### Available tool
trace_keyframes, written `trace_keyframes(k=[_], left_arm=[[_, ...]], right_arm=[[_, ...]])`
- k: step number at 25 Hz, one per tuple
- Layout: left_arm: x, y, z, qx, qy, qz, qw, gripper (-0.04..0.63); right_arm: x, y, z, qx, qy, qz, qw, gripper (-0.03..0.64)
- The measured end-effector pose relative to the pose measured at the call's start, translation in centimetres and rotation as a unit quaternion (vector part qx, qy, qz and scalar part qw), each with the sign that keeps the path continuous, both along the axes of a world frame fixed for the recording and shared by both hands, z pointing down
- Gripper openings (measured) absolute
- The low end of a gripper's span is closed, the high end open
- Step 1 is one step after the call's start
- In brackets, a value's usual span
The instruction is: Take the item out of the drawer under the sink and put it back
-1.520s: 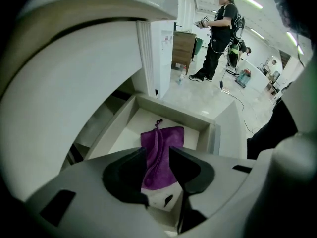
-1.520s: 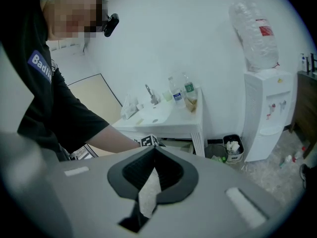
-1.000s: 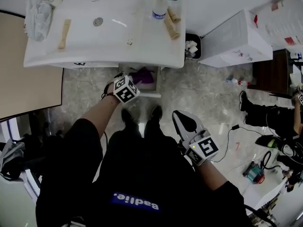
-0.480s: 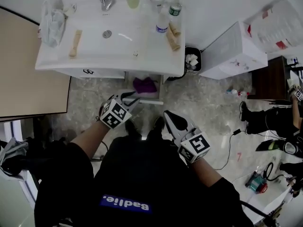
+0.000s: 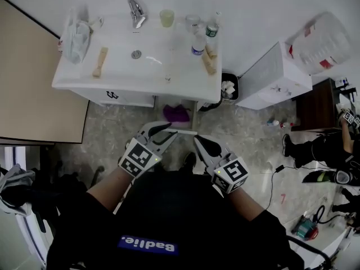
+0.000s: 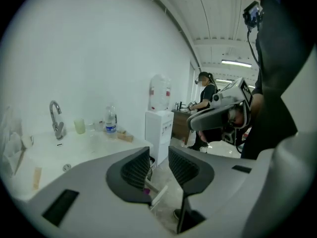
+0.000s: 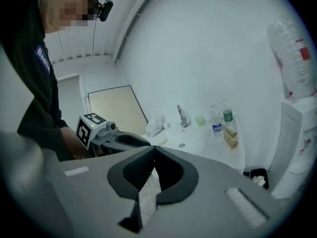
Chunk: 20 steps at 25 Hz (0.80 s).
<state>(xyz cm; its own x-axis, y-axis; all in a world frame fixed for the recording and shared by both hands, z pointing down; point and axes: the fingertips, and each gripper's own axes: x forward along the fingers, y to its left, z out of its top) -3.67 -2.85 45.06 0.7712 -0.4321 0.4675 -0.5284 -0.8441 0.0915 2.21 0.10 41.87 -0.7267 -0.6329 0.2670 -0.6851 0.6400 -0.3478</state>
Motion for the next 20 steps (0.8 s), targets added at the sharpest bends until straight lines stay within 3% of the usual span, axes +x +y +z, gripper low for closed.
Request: trace_keyframes(k=[9, 20], left_arm=[[0.1, 1.9, -8.5, 0.033, 0.079, -0.003, 0.9963, 0.069], [0.0, 3.2, -11.4, 0.035, 0.129, -0.022, 0.9907, 0.009]], right_arm=[[-1.4, -0.2, -2.9, 0.035, 0.006, -0.022, 0.999, 0.002], [-3.8, 0.7, -6.8, 0.076, -0.007, -0.052, 0.996, 0.002]])
